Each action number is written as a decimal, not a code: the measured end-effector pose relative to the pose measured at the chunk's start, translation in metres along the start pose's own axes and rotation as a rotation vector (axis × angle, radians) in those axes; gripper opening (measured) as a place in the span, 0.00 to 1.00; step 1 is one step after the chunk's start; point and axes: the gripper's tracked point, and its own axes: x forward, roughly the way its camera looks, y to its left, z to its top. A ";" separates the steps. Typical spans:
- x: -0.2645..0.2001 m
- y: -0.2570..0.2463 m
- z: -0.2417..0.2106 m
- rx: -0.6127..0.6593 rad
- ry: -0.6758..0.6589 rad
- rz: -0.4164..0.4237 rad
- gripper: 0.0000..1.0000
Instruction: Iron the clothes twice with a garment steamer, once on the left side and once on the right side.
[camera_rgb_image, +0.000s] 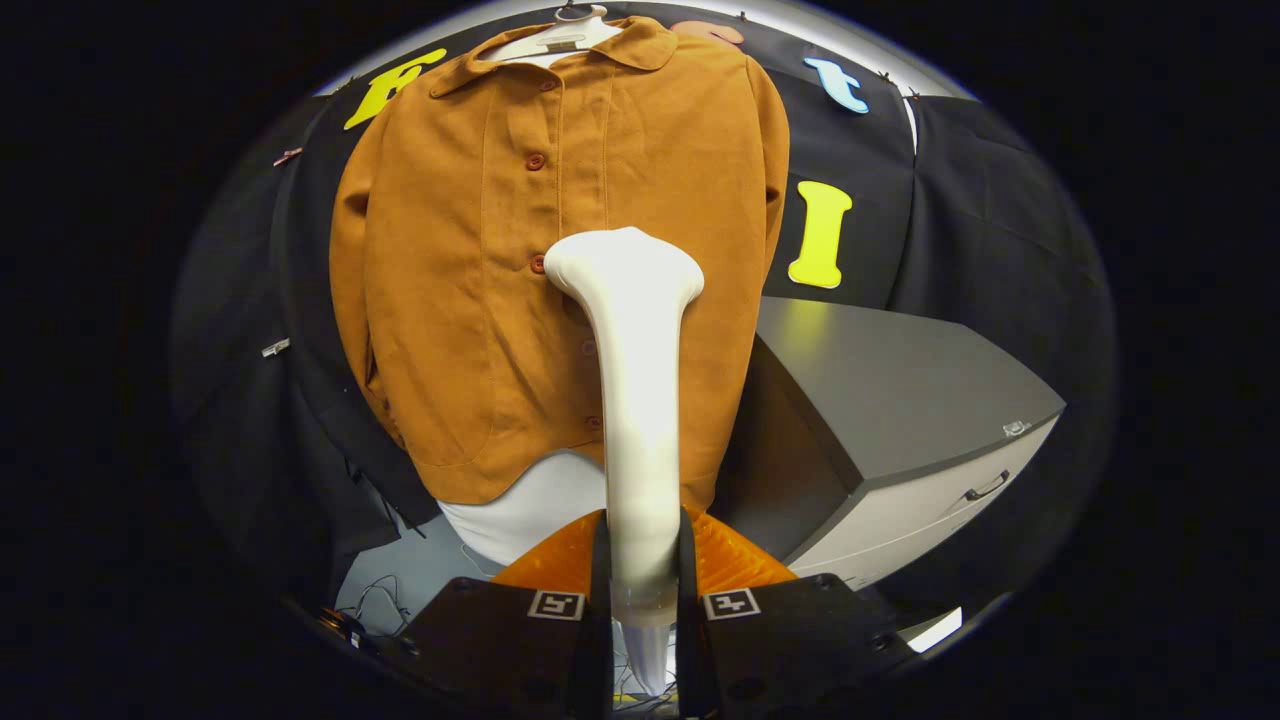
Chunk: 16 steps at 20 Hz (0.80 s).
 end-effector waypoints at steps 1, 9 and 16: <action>-0.004 0.001 0.000 0.001 -0.003 0.003 0.28; -0.055 0.003 0.019 0.016 -0.084 0.016 0.28; -0.107 0.004 0.066 0.046 -0.200 0.036 0.28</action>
